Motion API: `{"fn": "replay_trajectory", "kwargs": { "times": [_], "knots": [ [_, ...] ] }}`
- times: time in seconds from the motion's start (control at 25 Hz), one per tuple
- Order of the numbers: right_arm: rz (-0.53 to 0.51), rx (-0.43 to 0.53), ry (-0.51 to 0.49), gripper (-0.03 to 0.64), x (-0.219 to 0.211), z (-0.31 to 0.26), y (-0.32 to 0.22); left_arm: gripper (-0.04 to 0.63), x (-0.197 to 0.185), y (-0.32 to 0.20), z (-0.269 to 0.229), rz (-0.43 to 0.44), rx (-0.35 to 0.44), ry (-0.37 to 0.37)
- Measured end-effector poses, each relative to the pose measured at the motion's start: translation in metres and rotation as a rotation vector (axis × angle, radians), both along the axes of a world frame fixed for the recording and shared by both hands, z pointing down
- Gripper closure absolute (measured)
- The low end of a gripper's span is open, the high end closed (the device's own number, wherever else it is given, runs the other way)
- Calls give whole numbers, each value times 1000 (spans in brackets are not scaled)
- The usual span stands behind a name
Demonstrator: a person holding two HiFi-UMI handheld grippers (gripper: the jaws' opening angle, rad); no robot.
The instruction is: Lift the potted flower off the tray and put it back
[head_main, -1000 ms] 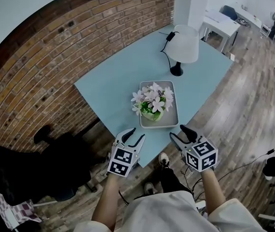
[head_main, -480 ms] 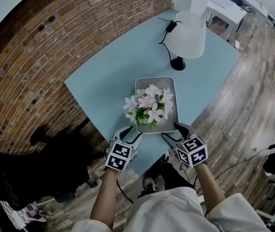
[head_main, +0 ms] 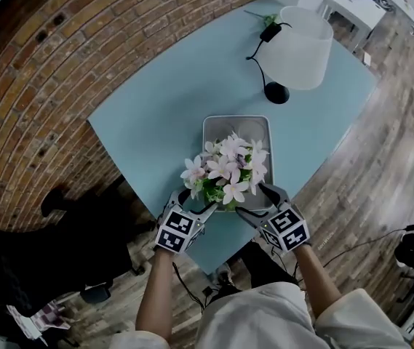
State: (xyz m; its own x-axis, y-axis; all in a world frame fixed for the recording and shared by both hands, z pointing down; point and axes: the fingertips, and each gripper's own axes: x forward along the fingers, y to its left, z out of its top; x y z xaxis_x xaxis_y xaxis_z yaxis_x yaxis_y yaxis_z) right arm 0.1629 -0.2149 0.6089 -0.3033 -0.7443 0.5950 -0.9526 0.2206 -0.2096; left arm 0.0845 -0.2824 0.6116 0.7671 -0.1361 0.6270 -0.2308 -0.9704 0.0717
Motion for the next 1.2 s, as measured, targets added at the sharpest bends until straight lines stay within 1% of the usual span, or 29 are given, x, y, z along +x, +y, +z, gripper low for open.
{"fn": "replay_trajectory", "kwargs": {
  "times": [0.16, 0.28, 0.44, 0.68, 0.84, 0.96, 1.0, 1.04, 1.12, 1.2],
  "knots": [
    [-62, 21, 25, 176, -5, 13, -16, 246, 7, -3, 7, 13, -37, 31],
    [-87, 50, 64, 150, -4, 17, -27, 239, 11, -4, 10, 25, -54, 54],
    [-139, 45, 105, 150, -3, 25, -39, 236, 16, -7, 14, 50, -79, 61],
    [-199, 6, 105, 150, -8, 39, -45, 236, 20, -5, 18, 83, -85, 70],
    [-222, -1, 94, 150, -12, 44, -47, 236, 20, -4, 19, 88, -100, 79],
    [-253, 2, 114, 151, -17, 48, -48, 236, 22, -2, 21, 99, -98, 66],
    [-255, 4, 118, 159, -17, 48, -48, 235, 23, -1, 22, 102, -94, 64],
    [-253, 6, 119, 187, -17, 48, -48, 235, 23, -1, 23, 101, -95, 65],
    [-247, 8, 121, 190, -17, 49, -47, 238, 23, 0, 24, 97, -92, 69],
    [-240, 2, 121, 190, -18, 49, -48, 239, 22, -1, 23, 100, -85, 57]
  ]
}}
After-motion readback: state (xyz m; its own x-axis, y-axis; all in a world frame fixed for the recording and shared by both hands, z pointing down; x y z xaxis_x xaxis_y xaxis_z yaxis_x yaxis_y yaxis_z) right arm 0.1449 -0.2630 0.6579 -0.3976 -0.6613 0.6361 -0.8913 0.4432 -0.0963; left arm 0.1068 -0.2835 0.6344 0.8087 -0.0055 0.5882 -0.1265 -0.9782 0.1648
